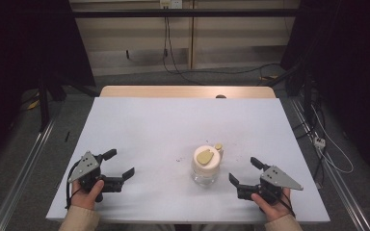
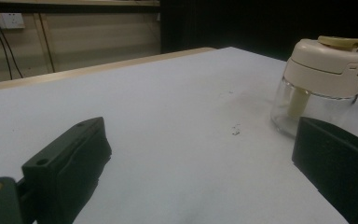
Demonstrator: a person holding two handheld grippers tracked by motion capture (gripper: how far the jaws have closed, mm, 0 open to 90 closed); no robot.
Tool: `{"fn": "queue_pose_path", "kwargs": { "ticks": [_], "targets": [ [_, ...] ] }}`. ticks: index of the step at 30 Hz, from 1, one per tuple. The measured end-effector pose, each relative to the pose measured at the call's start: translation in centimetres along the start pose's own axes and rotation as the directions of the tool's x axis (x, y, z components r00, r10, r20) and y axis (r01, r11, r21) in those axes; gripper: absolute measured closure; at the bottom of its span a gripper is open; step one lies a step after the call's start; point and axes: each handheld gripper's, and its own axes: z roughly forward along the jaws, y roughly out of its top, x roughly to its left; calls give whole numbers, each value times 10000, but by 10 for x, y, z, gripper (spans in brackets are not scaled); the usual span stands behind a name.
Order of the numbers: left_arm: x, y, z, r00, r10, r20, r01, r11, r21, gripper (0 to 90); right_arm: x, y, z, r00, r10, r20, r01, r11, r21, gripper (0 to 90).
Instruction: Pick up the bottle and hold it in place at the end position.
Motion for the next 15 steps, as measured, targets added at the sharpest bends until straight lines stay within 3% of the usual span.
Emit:
{"fn": "queue_pose_path", "kwargs": {
  "ticks": [15],
  "targets": [
    [0, 0, 2, 10000, 29, 26, -29, 10000, -17, 32, 4, 2, 6, 9996, 2, -265, 1, 9999, 117, 46]
  ]
}}
